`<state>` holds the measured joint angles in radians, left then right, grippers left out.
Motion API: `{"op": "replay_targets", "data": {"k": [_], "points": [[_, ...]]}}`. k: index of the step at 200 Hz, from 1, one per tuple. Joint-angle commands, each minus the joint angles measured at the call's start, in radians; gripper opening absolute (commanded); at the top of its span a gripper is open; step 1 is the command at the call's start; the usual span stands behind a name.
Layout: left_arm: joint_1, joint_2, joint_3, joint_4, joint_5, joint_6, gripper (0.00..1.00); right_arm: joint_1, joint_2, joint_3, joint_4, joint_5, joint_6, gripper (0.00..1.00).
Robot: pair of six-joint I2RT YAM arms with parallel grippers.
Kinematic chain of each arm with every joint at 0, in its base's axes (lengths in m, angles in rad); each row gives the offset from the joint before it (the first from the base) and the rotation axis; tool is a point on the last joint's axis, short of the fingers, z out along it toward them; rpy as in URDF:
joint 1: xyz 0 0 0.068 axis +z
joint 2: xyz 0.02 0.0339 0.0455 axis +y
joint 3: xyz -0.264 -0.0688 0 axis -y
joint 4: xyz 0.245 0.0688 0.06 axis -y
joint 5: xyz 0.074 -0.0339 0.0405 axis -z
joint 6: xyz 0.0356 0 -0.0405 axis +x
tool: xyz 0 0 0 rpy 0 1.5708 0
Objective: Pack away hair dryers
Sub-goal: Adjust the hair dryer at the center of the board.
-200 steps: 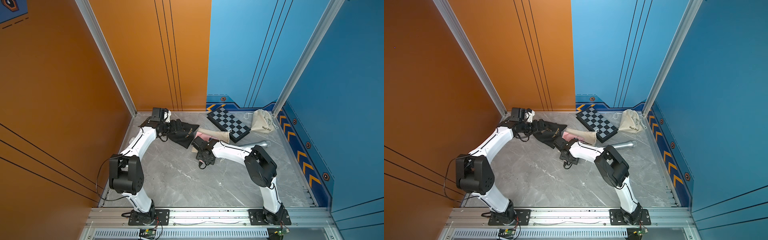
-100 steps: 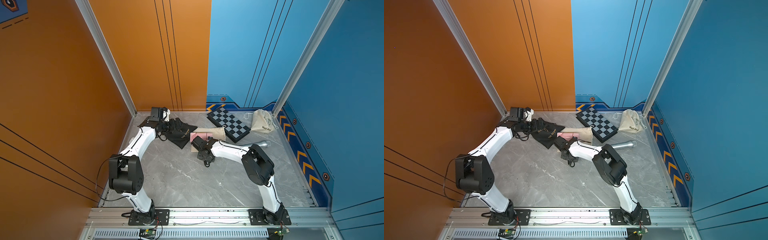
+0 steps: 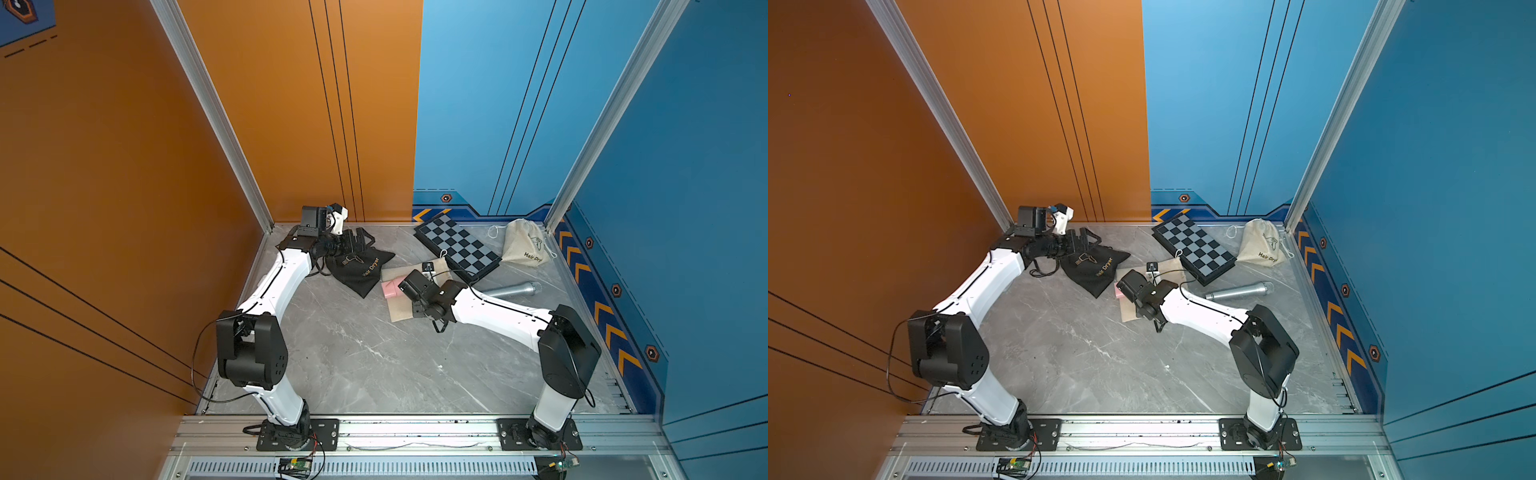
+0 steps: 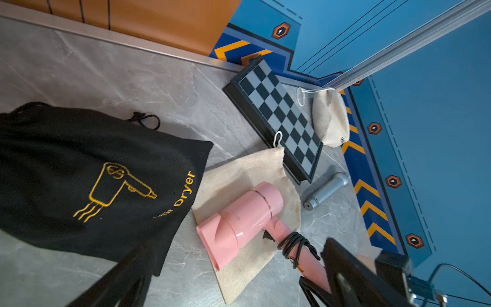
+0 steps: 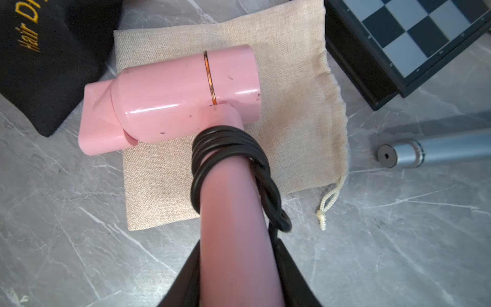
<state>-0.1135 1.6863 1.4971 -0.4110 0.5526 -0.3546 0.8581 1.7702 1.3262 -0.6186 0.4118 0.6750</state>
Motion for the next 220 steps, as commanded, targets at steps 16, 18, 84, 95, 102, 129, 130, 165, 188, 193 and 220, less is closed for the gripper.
{"op": "replay_targets", "data": {"k": [16, 18, 84, 95, 102, 129, 130, 165, 188, 193, 220], "points": [[-0.005, 0.043, 0.040, 0.006, 0.085, 0.026, 0.99, -0.021, -0.056, -0.071, 0.088, 0.005, -0.152, 0.00], [-0.005, 0.046, 0.042, 0.006, 0.089, 0.025, 0.99, -0.023, -0.059, -0.074, 0.089, -0.002, -0.155, 0.00], [-0.019, 0.082, 0.020, 0.006, 0.101, 0.031, 0.99, -0.088, -0.031, -0.188, 0.170, -0.213, -0.232, 0.01], [-0.023, 0.085, 0.022, 0.005, 0.102, 0.032, 0.99, -0.088, -0.016, -0.197, 0.177, -0.230, -0.237, 0.02], [-0.026, 0.085, 0.022, 0.005, 0.102, 0.032, 0.99, -0.087, -0.006, -0.204, 0.185, -0.236, -0.241, 0.03], [-0.029, 0.085, 0.026, 0.006, 0.100, 0.029, 0.99, -0.094, 0.035, -0.206, 0.195, -0.276, -0.261, 0.07], [-0.028, 0.085, 0.026, 0.006, 0.099, 0.029, 0.99, -0.094, 0.038, -0.205, 0.195, -0.277, -0.261, 0.08], [-0.032, 0.085, 0.025, 0.006, 0.097, 0.028, 0.99, -0.112, 0.100, -0.179, 0.192, -0.352, -0.273, 0.14], [-0.032, 0.085, 0.026, 0.005, 0.095, 0.025, 0.99, -0.119, 0.115, -0.164, 0.190, -0.365, -0.270, 0.21], [-0.033, 0.083, 0.027, 0.006, 0.094, 0.025, 0.99, -0.121, 0.113, -0.161, 0.187, -0.366, -0.271, 0.24], [-0.035, 0.079, 0.031, 0.005, 0.092, 0.024, 0.99, -0.129, 0.102, -0.134, 0.167, -0.361, -0.279, 0.44]]}}
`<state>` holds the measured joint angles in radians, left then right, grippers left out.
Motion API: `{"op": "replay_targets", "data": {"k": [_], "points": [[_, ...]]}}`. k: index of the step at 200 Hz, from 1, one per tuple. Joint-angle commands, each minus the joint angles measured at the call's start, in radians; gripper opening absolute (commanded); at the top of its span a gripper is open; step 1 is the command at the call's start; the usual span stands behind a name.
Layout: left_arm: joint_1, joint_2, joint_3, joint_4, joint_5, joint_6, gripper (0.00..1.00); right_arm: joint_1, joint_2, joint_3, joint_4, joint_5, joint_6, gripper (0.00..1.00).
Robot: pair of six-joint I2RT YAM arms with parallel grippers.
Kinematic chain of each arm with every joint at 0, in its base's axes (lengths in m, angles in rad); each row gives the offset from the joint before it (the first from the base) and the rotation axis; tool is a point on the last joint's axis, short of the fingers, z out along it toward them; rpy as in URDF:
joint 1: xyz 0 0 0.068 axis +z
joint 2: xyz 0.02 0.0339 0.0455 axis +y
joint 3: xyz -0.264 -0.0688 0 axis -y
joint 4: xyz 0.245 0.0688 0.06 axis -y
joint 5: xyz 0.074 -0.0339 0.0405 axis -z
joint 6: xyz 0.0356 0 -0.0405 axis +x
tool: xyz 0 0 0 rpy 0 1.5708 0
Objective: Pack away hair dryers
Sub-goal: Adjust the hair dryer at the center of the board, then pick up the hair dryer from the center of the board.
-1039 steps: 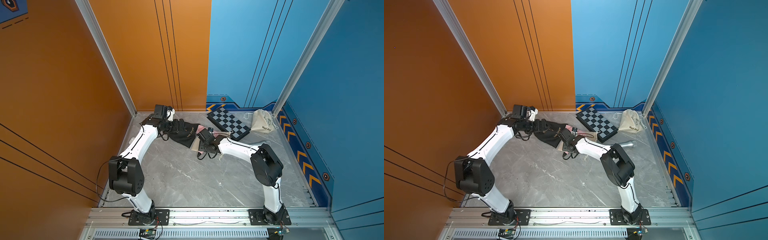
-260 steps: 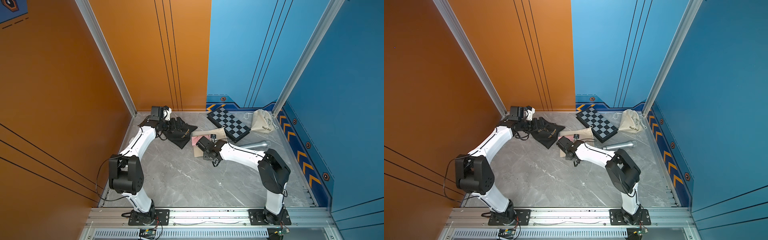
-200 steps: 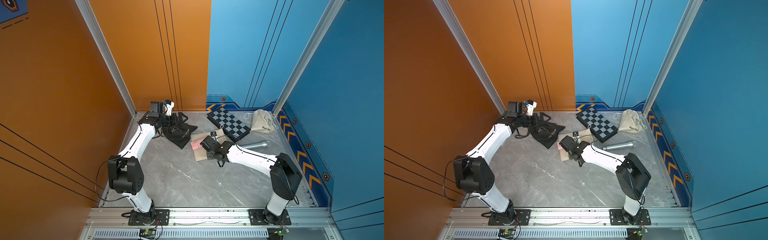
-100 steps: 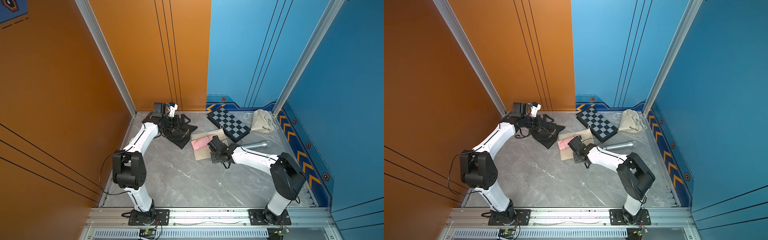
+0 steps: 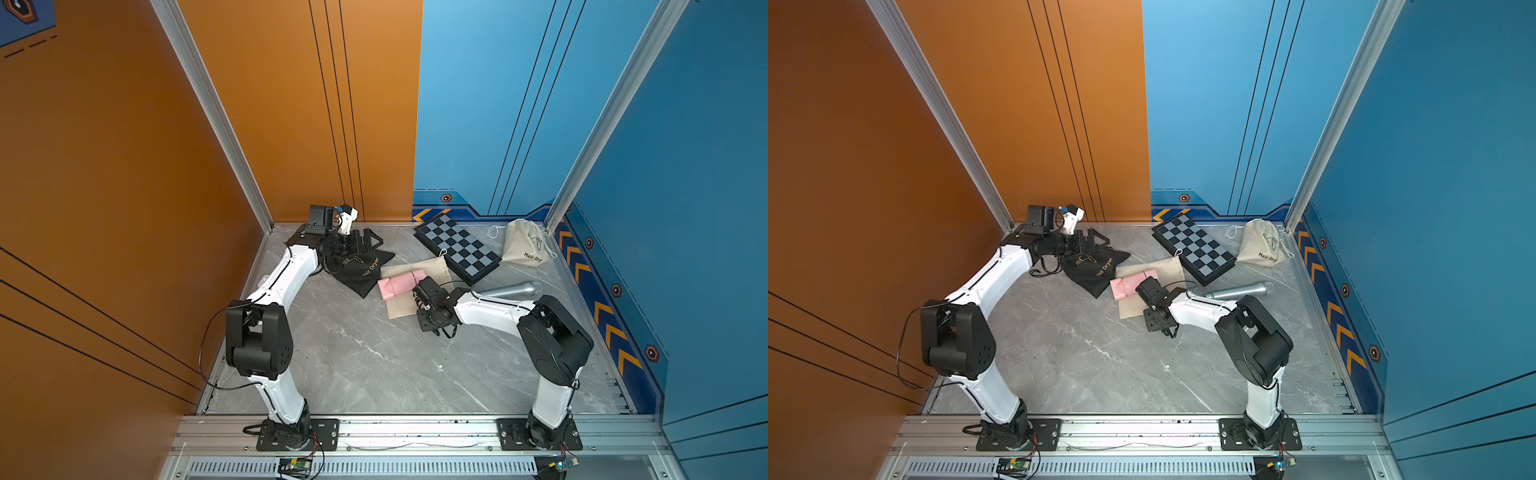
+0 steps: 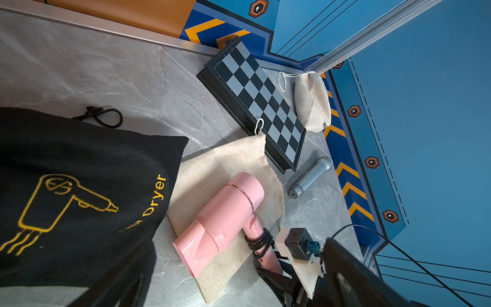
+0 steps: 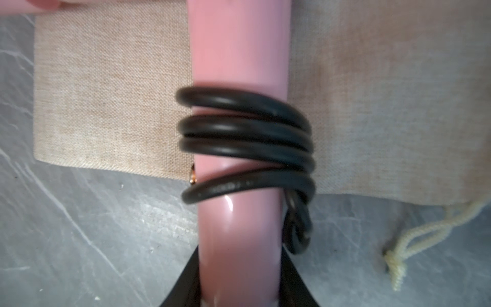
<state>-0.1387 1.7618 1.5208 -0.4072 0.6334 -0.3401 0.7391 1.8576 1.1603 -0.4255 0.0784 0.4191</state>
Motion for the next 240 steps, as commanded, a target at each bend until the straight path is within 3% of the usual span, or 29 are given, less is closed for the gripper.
{"op": "replay_targets", "data": {"k": [1, 17, 56, 162, 186, 230, 240], "points": [[-0.010, 0.004, 0.008, 0.002, 0.011, 0.009, 0.99, -0.011, 0.015, 0.034, -0.027, -0.027, -0.023, 0.45], [-0.010, 0.001, 0.010, 0.002, 0.009, 0.009, 0.99, -0.018, 0.012, 0.057, -0.049, -0.019, -0.027, 0.57], [-0.010, 0.004, 0.024, 0.002, 0.011, 0.003, 0.99, -0.028, 0.033, 0.119, -0.094, 0.011, -0.053, 0.72], [-0.026, 0.019, 0.049, 0.001, 0.015, -0.008, 0.99, -0.067, 0.197, 0.289, -0.171, -0.012, -0.087, 0.71], [-0.029, 0.018, 0.049, 0.002, 0.014, -0.007, 0.99, -0.058, 0.209, 0.303, -0.170, -0.017, -0.091, 0.63], [-0.024, 0.007, 0.050, 0.002, 0.011, -0.009, 0.99, -0.047, 0.151, 0.279, -0.171, 0.017, -0.107, 0.15], [-0.023, 0.007, 0.052, 0.002, 0.008, -0.009, 0.99, -0.046, 0.122, 0.270, -0.168, 0.033, -0.125, 0.09]]}}
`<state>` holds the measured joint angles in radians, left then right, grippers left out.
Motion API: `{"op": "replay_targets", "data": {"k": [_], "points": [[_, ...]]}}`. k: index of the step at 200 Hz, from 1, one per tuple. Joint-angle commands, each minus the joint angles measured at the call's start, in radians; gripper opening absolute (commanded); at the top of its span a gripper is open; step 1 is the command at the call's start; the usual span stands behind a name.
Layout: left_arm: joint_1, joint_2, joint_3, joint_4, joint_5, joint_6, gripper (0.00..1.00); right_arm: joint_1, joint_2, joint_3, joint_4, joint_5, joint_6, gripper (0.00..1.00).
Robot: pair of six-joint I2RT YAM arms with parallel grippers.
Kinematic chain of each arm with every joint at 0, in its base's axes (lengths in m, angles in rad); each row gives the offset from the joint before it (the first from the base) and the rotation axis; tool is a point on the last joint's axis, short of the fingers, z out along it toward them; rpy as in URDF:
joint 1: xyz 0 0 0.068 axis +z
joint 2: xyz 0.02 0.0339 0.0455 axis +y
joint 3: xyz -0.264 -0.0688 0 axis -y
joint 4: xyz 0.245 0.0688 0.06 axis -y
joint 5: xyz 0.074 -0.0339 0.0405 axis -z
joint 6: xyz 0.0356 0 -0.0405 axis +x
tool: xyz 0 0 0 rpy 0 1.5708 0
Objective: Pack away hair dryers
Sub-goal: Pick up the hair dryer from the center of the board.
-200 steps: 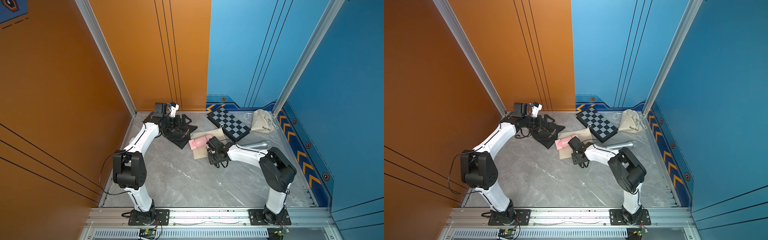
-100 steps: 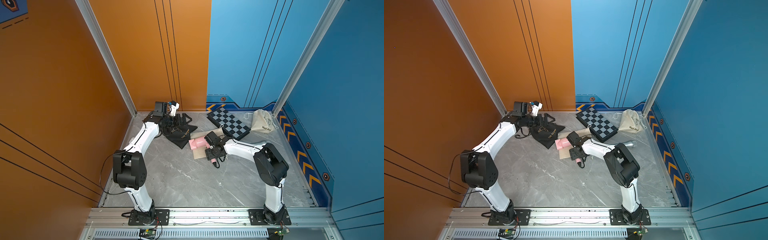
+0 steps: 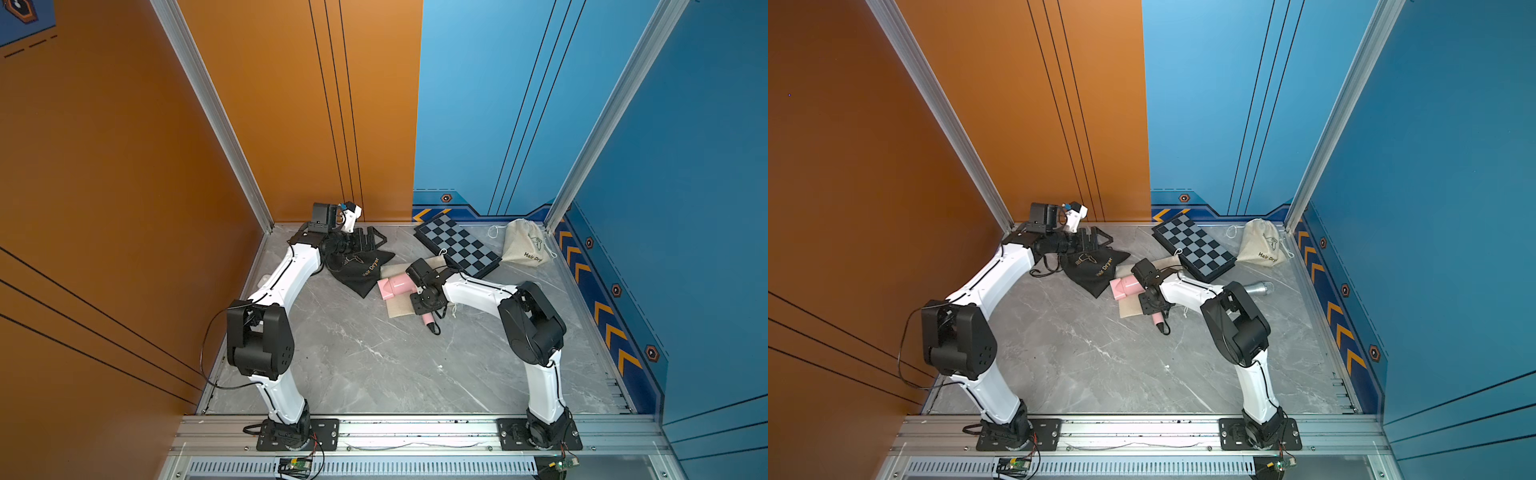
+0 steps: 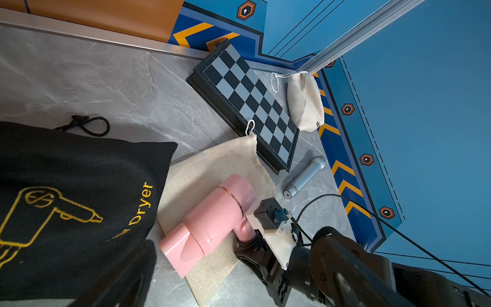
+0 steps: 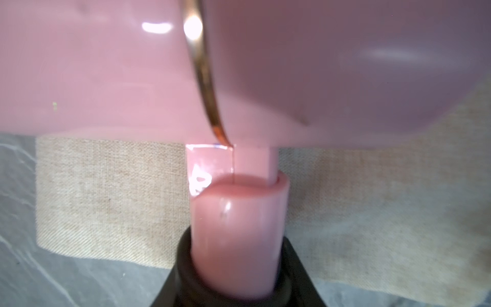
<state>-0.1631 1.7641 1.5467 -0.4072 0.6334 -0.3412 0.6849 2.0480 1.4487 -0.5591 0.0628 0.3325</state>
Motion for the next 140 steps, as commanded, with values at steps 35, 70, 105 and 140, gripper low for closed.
{"op": "replay_targets", "data": {"k": [35, 70, 105, 140], "points": [[0.010, 0.005, 0.039, 0.001, 0.011, -0.016, 0.99, 0.008, -0.171, -0.060, -0.001, 0.080, -0.086, 0.02], [0.016, -0.003, 0.053, -0.024, 0.020, -0.001, 0.99, 0.008, -0.315, -0.139, 0.059, 0.080, -0.149, 0.01], [0.017, -0.014, 0.089, -0.082, 0.049, 0.050, 0.98, 0.008, -0.456, -0.225, 0.137, 0.063, -0.250, 0.00], [0.008, -0.042, 0.088, -0.084, 0.175, 0.112, 0.98, 0.008, -0.555, -0.285, 0.220, 0.041, -0.380, 0.00]]}}
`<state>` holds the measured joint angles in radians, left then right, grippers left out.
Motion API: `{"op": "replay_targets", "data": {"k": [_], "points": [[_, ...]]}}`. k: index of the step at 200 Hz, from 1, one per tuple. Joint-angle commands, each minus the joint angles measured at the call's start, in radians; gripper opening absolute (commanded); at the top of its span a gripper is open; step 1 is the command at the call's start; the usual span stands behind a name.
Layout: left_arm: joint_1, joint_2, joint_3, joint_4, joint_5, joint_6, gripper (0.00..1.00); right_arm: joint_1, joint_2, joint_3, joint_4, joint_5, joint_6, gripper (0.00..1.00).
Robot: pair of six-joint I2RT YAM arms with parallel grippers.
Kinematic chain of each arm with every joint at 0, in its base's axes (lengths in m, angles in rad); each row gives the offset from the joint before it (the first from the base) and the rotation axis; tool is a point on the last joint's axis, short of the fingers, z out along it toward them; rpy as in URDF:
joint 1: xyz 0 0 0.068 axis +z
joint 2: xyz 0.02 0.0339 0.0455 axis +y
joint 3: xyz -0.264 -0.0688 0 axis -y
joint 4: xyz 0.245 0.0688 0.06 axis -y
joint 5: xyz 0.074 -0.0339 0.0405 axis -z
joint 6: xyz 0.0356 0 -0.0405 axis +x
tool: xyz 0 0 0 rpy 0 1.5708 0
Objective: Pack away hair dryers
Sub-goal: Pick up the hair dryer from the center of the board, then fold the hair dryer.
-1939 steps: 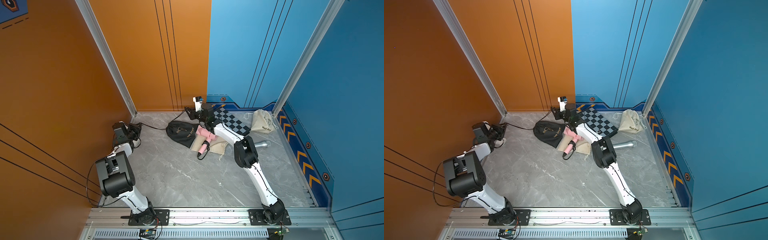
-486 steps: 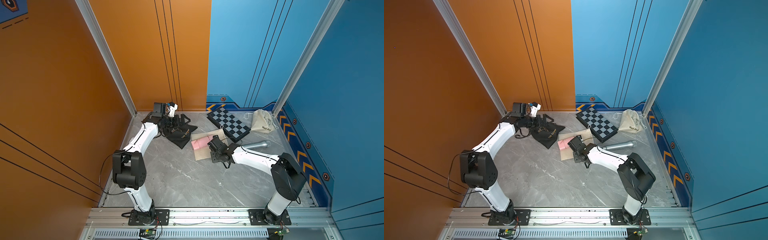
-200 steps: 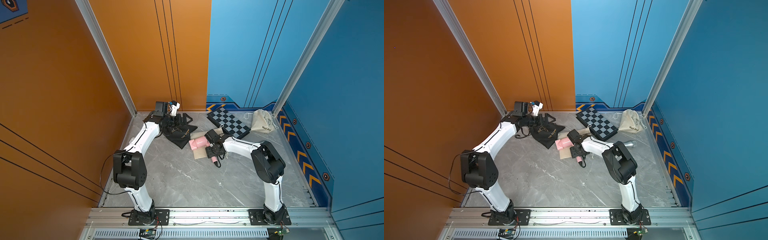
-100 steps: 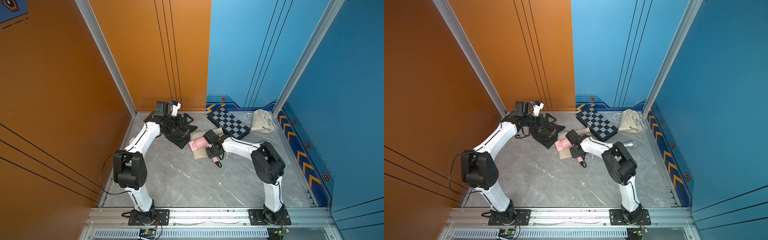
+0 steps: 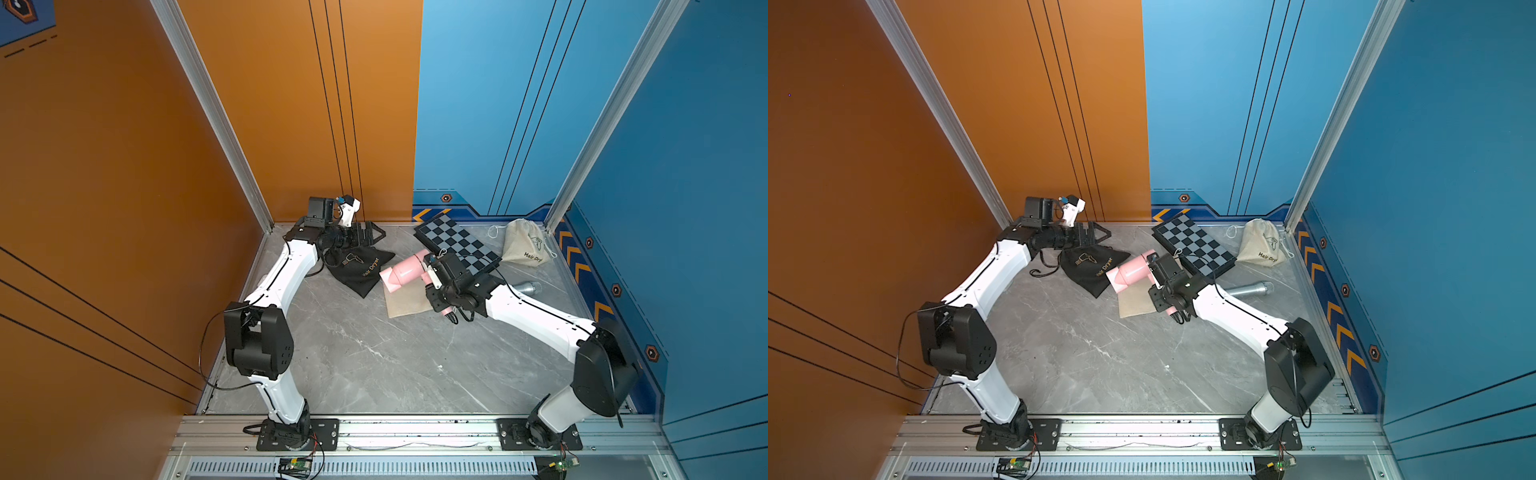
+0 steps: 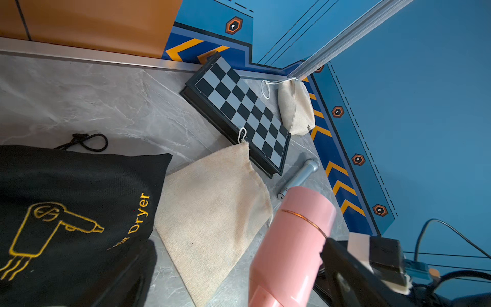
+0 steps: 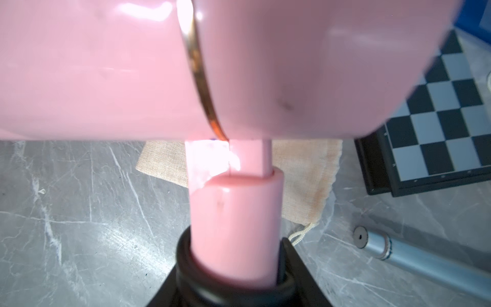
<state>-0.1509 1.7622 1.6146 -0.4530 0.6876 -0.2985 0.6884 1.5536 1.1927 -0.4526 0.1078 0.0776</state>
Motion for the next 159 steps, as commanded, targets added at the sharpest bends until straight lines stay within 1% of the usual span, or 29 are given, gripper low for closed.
{"op": "replay_targets", "data": {"k": [1, 41, 76, 98, 124, 159], "points": [[-0.005, -0.041, 0.019, -0.038, 0.126, 0.072, 0.98, 0.005, -0.063, -0.030, 0.116, -0.004, -0.128, 0.00], [-0.043, -0.059, 0.016, -0.037, 0.295, 0.148, 0.98, -0.001, -0.135, -0.050, 0.213, -0.005, -0.251, 0.00], [-0.075, -0.080, -0.014, -0.036, 0.364, 0.205, 0.99, -0.016, -0.149, -0.028, 0.235, -0.006, -0.316, 0.00], [-0.087, -0.104, -0.050, -0.036, 0.416, 0.275, 1.00, -0.027, -0.174, -0.024, 0.259, -0.051, -0.338, 0.00], [-0.098, -0.130, -0.074, -0.037, 0.436, 0.357, 1.00, -0.048, -0.192, -0.005, 0.259, -0.101, -0.351, 0.00], [-0.109, -0.121, -0.052, -0.037, 0.388, 0.386, 0.98, -0.056, -0.211, 0.020, 0.257, -0.161, -0.360, 0.00]]}}
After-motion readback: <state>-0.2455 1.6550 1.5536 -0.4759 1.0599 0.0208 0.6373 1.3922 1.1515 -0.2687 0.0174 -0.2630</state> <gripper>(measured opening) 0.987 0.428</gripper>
